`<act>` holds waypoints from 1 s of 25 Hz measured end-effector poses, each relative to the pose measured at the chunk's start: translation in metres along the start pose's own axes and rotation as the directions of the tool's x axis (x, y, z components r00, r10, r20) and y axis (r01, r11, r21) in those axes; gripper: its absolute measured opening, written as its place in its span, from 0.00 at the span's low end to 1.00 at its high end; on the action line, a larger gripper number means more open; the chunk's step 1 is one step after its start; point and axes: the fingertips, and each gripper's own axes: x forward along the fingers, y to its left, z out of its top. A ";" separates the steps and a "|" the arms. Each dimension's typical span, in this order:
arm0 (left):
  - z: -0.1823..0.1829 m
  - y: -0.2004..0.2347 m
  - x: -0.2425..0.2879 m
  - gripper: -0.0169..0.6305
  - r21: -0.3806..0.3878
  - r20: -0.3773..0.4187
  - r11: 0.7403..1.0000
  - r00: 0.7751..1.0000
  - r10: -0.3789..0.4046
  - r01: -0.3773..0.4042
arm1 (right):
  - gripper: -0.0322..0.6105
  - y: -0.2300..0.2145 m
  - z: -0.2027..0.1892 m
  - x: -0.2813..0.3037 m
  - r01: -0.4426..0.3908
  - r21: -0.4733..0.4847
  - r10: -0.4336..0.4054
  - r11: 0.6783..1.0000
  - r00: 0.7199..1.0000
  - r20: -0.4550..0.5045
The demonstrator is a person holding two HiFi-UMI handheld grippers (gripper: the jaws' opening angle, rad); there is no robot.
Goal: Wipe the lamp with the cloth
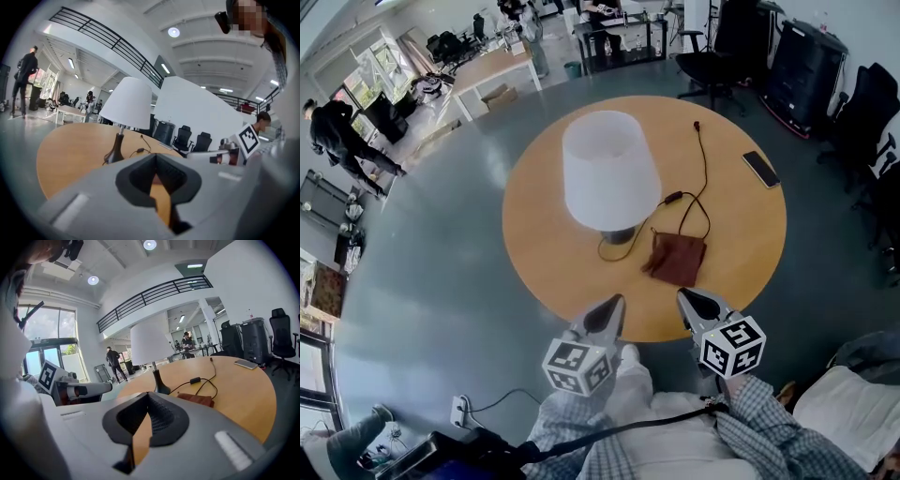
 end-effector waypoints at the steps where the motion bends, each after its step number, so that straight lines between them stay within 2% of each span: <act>1: 0.005 0.007 0.006 0.03 -0.007 0.001 1.000 1.000 -0.007 0.007 | 0.05 -0.002 0.005 0.009 0.003 0.000 -0.003 1.000 1.000 0.000; 10: 0.023 0.059 0.041 0.03 -0.114 0.028 0.992 0.998 -0.055 0.058 | 0.05 -0.013 0.030 0.069 0.029 0.001 -0.029 1.000 0.999 -0.017; 15: 0.017 0.073 0.056 0.03 -0.255 0.045 0.964 0.997 -0.066 0.076 | 0.05 -0.018 0.032 0.083 0.012 0.009 -0.011 1.000 0.999 -0.041; 20: 0.026 0.084 0.072 0.03 -0.425 0.156 0.888 0.980 -0.122 0.178 | 0.05 -0.035 0.039 0.097 -0.007 0.004 0.008 1.000 0.998 -0.061; 22: 0.037 0.081 0.073 0.07 -0.492 0.226 0.834 0.962 -0.153 0.248 | 0.05 -0.042 0.040 0.098 -0.013 0.003 0.013 1.000 0.997 -0.073; 23: 0.042 0.080 0.073 0.17 -0.527 0.267 0.799 0.949 -0.168 0.290 | 0.05 -0.044 0.040 0.098 -0.020 -0.001 0.020 1.000 0.996 -0.082; 25: 0.050 0.081 0.070 0.28 -0.576 0.352 0.729 0.917 -0.187 0.370 | 0.05 -0.045 0.039 0.099 -0.043 -0.015 0.041 0.999 0.995 -0.095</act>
